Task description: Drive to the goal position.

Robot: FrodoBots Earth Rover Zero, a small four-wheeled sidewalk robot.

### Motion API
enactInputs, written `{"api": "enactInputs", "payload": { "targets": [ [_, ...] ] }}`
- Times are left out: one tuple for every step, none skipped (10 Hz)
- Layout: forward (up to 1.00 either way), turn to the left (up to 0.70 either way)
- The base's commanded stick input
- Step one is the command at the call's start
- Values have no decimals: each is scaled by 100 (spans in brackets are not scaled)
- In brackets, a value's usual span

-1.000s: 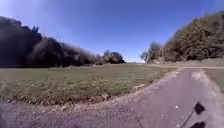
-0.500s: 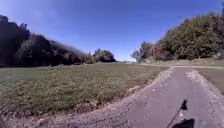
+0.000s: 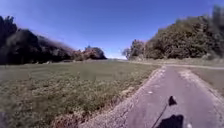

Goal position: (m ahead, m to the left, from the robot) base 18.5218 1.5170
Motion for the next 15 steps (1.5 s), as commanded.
{"api": "enactInputs", "payload": {
  "targets": [
    [70, -34],
    [70, -34],
    [70, -34],
    [70, -34],
    [70, -34],
    [47, -22],
    [6, -1],
    [-9, 0],
    [-70, 1],
    [-70, 3],
    [-70, 21],
    [-70, 33],
    [-70, 35],
    [-70, 35],
    [-70, 35]
  ]
}}
